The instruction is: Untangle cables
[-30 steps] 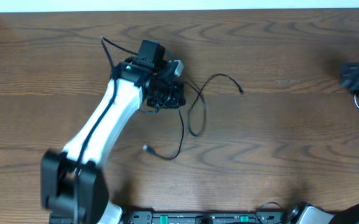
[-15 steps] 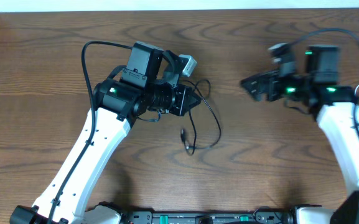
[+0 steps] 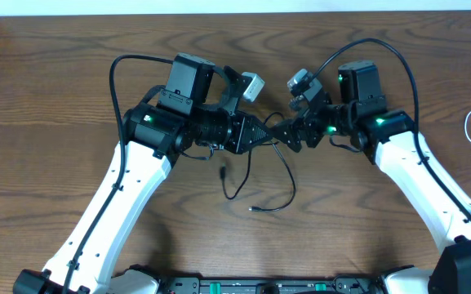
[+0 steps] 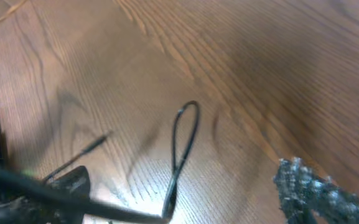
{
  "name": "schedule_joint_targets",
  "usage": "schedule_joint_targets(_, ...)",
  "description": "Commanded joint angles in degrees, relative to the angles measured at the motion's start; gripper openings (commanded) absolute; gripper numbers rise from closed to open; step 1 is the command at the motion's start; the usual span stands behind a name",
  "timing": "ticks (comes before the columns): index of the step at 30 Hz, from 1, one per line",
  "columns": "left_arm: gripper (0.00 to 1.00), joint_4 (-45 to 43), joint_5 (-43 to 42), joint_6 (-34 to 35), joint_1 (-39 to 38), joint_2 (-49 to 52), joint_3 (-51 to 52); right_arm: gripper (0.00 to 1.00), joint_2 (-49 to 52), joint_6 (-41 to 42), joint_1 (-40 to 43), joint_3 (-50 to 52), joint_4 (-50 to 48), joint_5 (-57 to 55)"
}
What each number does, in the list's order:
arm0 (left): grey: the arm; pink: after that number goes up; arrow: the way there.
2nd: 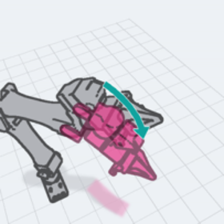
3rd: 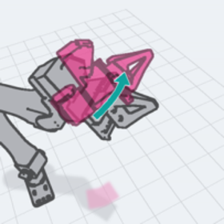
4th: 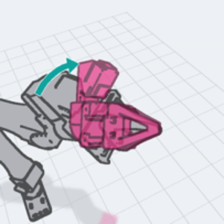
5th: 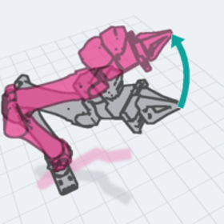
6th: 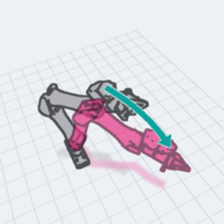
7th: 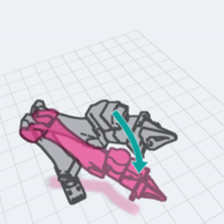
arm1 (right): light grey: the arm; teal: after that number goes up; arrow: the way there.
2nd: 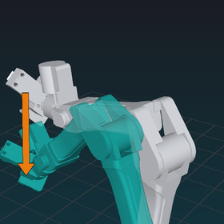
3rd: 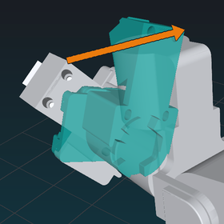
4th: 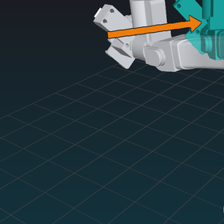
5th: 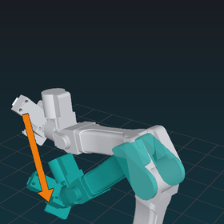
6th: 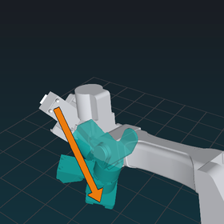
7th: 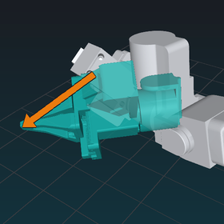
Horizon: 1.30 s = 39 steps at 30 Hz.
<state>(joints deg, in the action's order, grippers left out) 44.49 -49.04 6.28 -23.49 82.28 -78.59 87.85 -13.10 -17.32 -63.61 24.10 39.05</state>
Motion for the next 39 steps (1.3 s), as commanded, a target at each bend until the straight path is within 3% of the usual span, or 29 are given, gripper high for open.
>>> schedule_joint_targets(1, 0.08, -0.5, -3.1, -0.7, -0.1, -0.5, -0.9, 0.73, 0.3, -0.9, -1.1, 0.1, -0.1, 0.6)
schedule_joint_targets(4, 0.08, -1.0, -4.3, -0.7, -0.1, -0.5, -0.9, 0.17, 0.3, -0.7, -1.7, 0.1, -0.5, 0.5)
schedule_joint_targets(5, 0.07, -1.1, -4.3, -0.7, -0.1, -0.5, -0.9, 0.03, 0.3, -0.7, -1.8, 0.1, -0.6, 0.4)
schedule_joint_targets(6, 0.07, -1.2, -4.3, -0.7, -0.1, -0.5, -0.9, 0.01, 0.3, -0.7, -1.9, 0.1, -0.8, 0.0)
schedule_joint_targets(10, 0.09, -1.1, 1.2, -0.7, -0.1, -0.5, -0.9, 0.01, 0.3, -0.6, -1.8, 0.1, -1.0, -8.6)
schedule_joint_targets(12, 0.29, -0.9, 6.8, -0.7, -0.1, -0.5, -0.6, 0.01, 0.2, 1.4, -1.7, 0.1, -1.3, -18.8)
schedule_joint_targets(14, 0.36, 0.3, 14.9, -0.7, -0.1, -0.5, -0.2, 0.01, -0.4, 3.4, -1.0, -0.2, -1.4, -28.5)
schedule_joint_targets(17, 0.39, 3.2, 24.7, 0.2, -0.1, -0.2, 0.1, 0.01, -2.7, 3.7, 0.6, -1.5, -1.4, -34.6)
schedule_joint_targets(20, 0.39, 4.7, 29.5, 1.3, -0.1, -0.1, 0.8, 0.01, -5.5, 3.7, 2.8, -3.8, -1.6, -34.6)
schedule_joint_targets(26, 0.39, 5.0, 30.3, 1.5, -0.1, 0.0, 1.2, 0.01, -11.1, 6.9, 8.4, -8.5, -3.6, -41.7)
schedule_joint_targets(28, 0.39, 5.0, 30.3, 1.5, -0.1, 0.0, 1.2, 0.01, -12.0, 6.9, 9.6, -8.9, -3.7, -33.3)
schedule_joint_targets(30, 0.39, 4.9, 30.3, 1.5, -0.1, 0.0, 1.2, 0.01, -12.0, -2.6, 10.6, -9.3, 0.8, -19.0)
schedule_joint_targets(32, 0.39, 4.7, 30.3, 1.5, -0.1, 0.0, 1.2, 0.01, -11.8, -6.2, 11.5, -9.5, 8.6, -16.8)
schedule_joint_targets(36, 0.39, 4.8, 30.3, 2.9, -0.1, 0.0, 1.2, 0.01, -9.7, -0.3, 13.1, -9.4, 23.0, -34.2)
schedule_joint_targets(39, 0.39, 4.8, 30.3, 3.0, -0.1, 0.0, 1.2, 0.01, -7.9, 12.3, 14.1, -9.4, 31.7, -46.5)
